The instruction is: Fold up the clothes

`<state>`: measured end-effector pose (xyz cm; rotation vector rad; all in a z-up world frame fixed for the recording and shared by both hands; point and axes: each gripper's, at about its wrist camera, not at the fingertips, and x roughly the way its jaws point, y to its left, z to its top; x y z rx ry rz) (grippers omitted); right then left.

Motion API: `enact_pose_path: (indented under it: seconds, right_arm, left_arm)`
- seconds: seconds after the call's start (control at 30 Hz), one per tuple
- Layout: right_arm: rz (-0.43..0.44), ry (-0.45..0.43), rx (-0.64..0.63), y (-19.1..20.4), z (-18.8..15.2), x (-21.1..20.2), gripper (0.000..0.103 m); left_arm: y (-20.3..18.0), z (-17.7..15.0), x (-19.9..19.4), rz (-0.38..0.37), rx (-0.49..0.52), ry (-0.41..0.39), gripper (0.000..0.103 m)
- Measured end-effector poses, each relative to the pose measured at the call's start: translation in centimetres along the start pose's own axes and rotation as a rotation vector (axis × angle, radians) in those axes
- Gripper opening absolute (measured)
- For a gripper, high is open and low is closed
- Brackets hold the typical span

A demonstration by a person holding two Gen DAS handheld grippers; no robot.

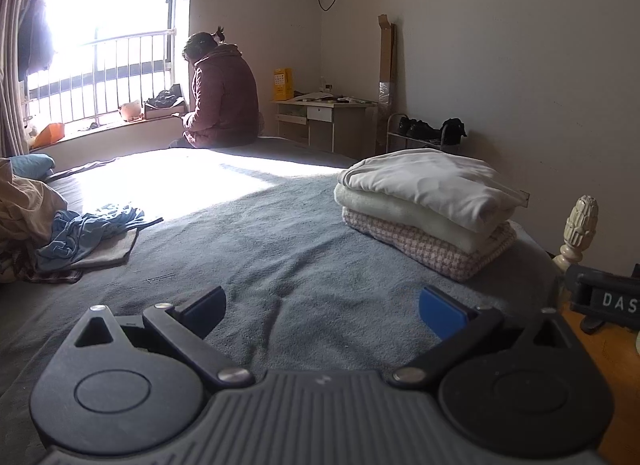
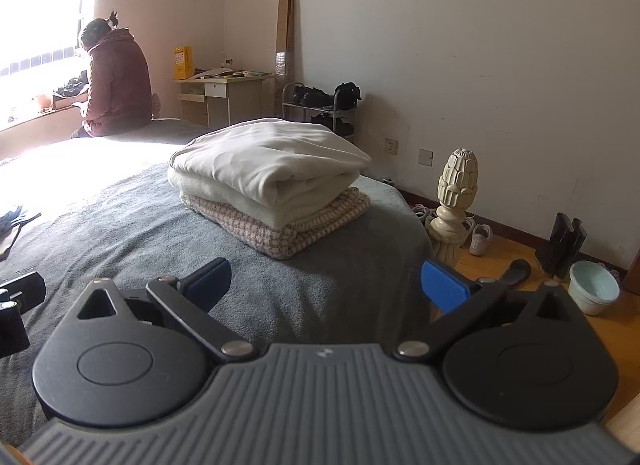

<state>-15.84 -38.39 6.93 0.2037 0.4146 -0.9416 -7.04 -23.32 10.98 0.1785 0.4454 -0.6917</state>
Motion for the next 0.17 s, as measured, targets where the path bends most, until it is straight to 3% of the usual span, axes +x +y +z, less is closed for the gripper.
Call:
enact_pose_path:
  seconds: [0.17]
  right_arm:
    - [-0.017,0.005,0.013,-0.76,-0.08,0.22,0.102]
  left_arm:
    - [-1.10,0.13,-0.13,-0.024,0.022,-0.008,0.103]
